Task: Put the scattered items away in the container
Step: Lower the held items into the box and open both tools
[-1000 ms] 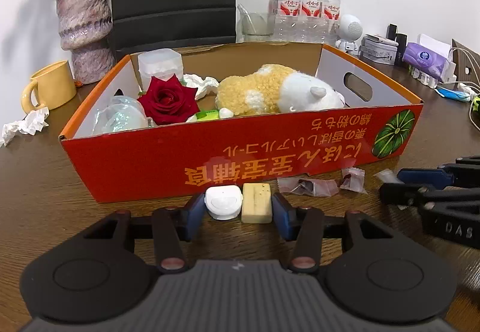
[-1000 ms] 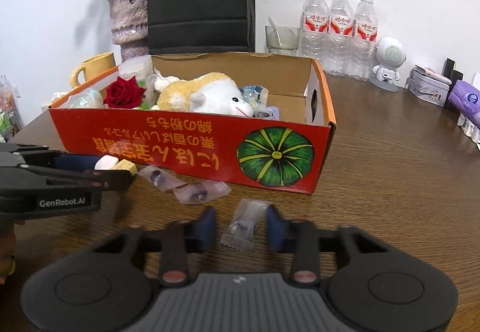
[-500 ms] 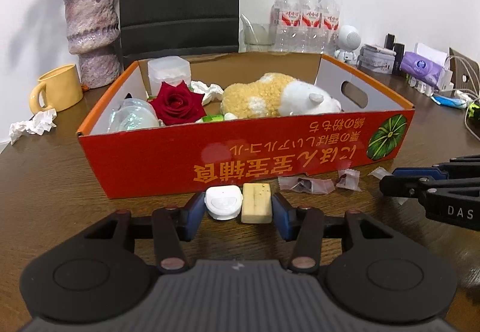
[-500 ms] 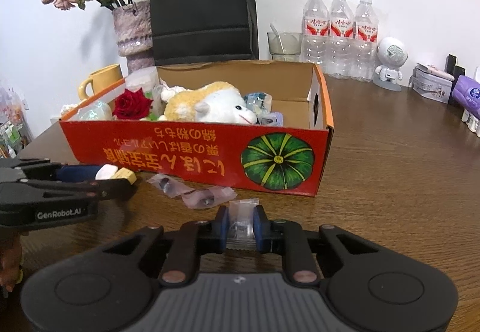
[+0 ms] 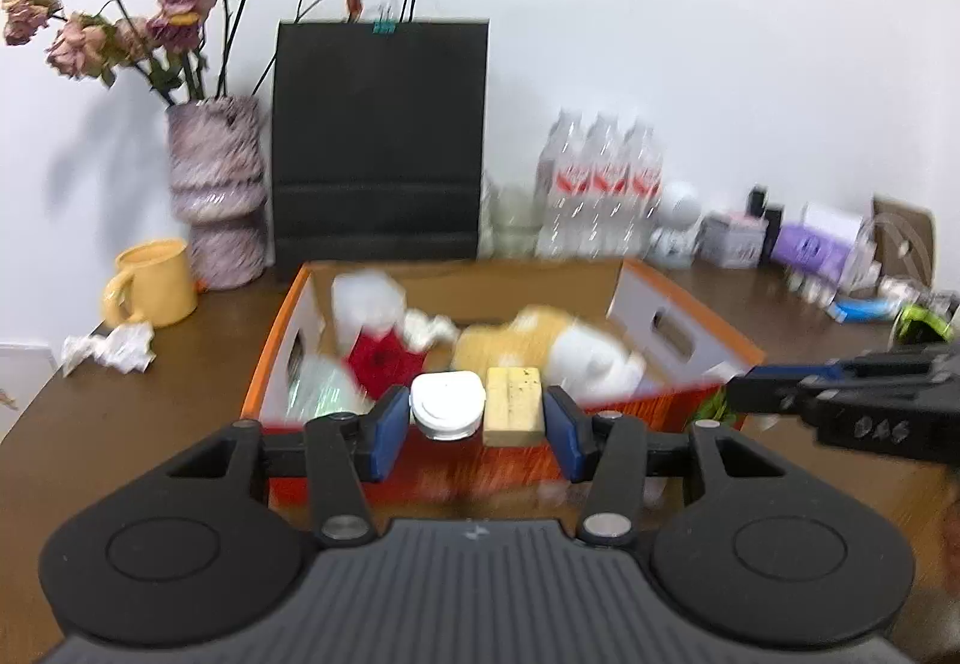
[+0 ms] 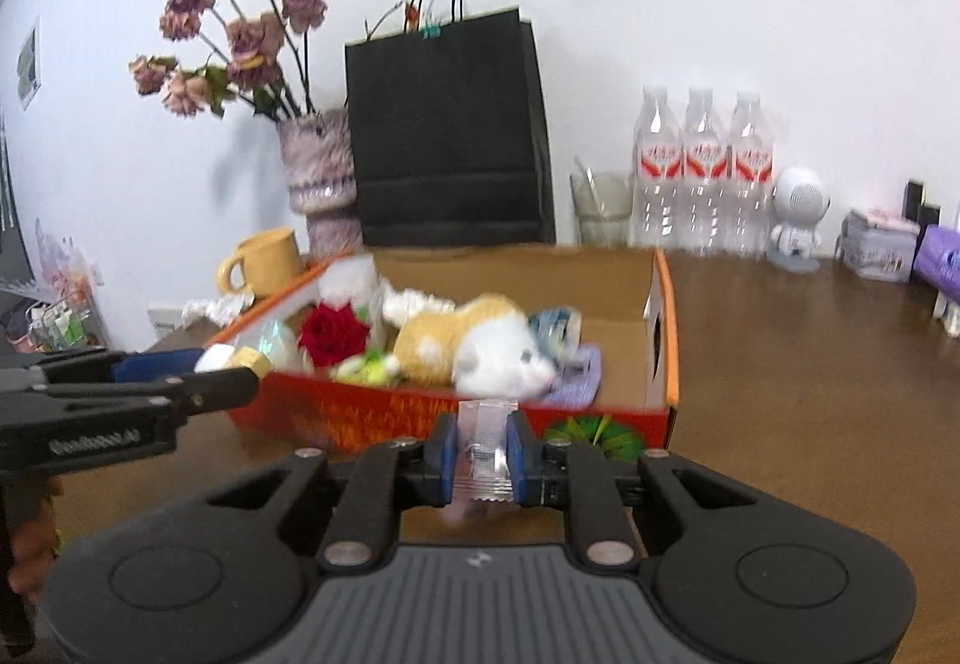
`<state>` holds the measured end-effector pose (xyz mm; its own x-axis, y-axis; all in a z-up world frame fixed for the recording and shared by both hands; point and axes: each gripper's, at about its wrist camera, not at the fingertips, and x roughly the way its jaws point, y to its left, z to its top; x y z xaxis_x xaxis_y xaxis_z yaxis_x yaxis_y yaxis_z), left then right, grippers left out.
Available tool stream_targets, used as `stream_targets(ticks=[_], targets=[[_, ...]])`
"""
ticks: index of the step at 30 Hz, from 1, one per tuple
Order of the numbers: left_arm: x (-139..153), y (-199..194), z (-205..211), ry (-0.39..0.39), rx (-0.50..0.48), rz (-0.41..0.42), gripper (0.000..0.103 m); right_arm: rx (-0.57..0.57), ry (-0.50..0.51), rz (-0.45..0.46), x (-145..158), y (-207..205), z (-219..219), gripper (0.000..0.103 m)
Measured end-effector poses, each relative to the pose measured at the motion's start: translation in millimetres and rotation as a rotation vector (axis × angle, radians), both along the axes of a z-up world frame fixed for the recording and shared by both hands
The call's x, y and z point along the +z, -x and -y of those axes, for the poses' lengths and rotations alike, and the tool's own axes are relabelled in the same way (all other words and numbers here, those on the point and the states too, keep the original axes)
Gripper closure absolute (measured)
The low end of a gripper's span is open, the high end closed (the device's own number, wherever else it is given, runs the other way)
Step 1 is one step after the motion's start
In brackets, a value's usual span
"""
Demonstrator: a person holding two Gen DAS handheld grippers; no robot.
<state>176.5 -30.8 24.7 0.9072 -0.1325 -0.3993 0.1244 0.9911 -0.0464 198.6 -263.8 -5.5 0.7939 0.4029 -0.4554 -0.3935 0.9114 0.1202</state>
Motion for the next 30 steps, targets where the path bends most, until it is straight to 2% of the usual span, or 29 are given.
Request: stream_targets(ticks=[4, 9, 14, 19, 24, 28, 30], targets=[[22.8, -16.3, 4.6, -0.002, 0.005, 0.059, 0.053, -0.010, 0.005, 0.020, 17.3, -22.8, -3.0, 0.087], [29.0, -52.3, 4.9, 0.055, 0.022, 0.058, 0.053, -0.033, 0.022, 0.025, 28.5, -63.3, -13.6, 0.087], [11.0, -100.7, -0.9, 0.100, 0.059, -0.005, 0.053, -0.068, 0.025, -0.020, 13.5, -109.7, -21.6, 0.087], [-13.3, -137.0, -2.7, 0.067, 0.066, -0.079, 0.053, -0.073, 0.064, -0.081, -9.6, -148.2, -29.2, 0.087], [-31.3, -152.4, 0.0, 0.031, 0.049, -0.127, 0.053, -0.075, 0.102, -0.107, -23.2, -165.1, -32.6, 0.087], [-36.0, -156.2, -1.0, 0.024, 0.055, -0.140, 0.053, -0.076, 0.089, -0.130, -26.2, -169.3, -28.7, 0.086], [-37.0, -157.1, -2.3, 0.028, 0.060, -0.144, 0.049, -0.080, 0.078, -0.141, -26.8, -170.5, -27.0, 0.077]])
